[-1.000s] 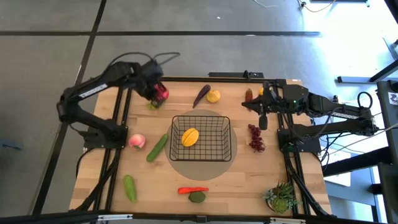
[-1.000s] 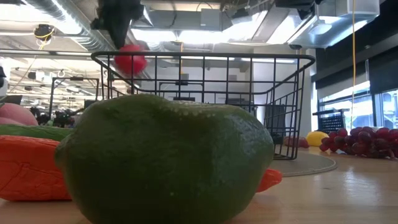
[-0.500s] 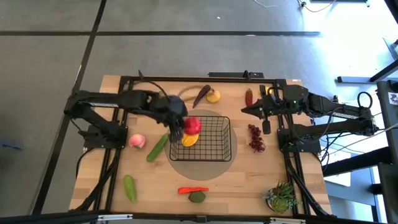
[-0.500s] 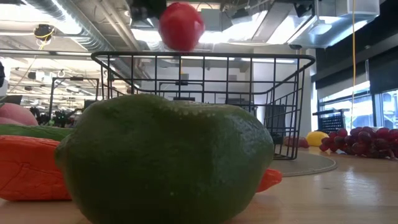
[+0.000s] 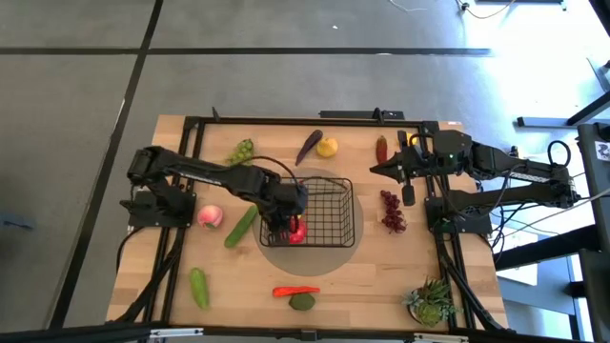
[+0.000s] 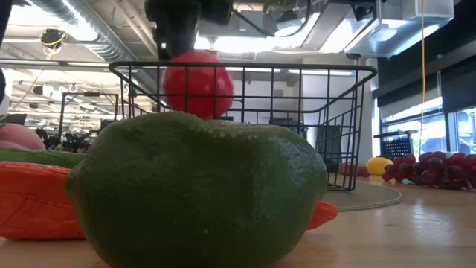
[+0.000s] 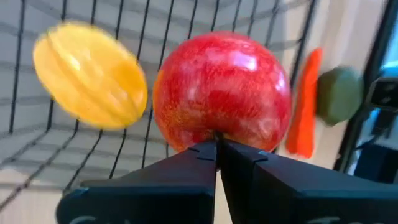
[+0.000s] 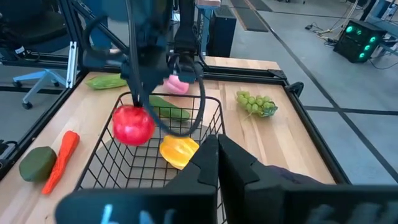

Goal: Build produce basket
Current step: Put the red apple into the black wire basket

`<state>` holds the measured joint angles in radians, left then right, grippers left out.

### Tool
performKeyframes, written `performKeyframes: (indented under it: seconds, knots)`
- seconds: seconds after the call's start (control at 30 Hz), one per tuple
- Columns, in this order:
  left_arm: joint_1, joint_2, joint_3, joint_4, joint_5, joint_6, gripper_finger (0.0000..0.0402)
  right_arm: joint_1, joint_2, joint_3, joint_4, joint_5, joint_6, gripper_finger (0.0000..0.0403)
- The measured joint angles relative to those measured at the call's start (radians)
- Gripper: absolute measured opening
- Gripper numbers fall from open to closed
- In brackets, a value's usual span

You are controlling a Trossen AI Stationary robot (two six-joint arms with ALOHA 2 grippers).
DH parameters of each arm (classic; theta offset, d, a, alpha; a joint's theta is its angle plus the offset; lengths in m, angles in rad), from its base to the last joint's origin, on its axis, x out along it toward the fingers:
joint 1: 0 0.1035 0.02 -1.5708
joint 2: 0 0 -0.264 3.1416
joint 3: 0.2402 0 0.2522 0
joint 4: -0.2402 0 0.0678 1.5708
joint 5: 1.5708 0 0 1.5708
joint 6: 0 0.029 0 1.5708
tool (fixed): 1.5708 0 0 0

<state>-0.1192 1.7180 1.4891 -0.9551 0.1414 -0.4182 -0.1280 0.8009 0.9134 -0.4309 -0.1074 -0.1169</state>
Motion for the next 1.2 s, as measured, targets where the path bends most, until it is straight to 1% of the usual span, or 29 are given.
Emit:
performKeyframes:
  seconds: [0.23, 0.37, 0.87, 1.2]
  knots:
    - [0.001, 0.044, -0.001, -0.083, 0.001, 0.0, 0.0, 0.0, 0.0, 0.0, 0.0, 0.0, -0.011, 0.0]
    - [0.001, 0.068, -0.002, -0.097, 0.026, 0.004, 0.0, 0.0, 0.0, 0.0, 0.003, 0.001, -0.024, 0.0]
    - [0.003, 0.153, 0.0, -0.081, 0.021, 0.0, 0.0, 0.0, 0.0, 0.0, 0.001, 0.001, -0.024, 0.0]
    - [0.003, 0.164, 0.0, -0.079, 0.029, -0.007, 0.0001, 0.0, 0.0, 0.0, 0.001, 0.001, -0.024, 0.0]
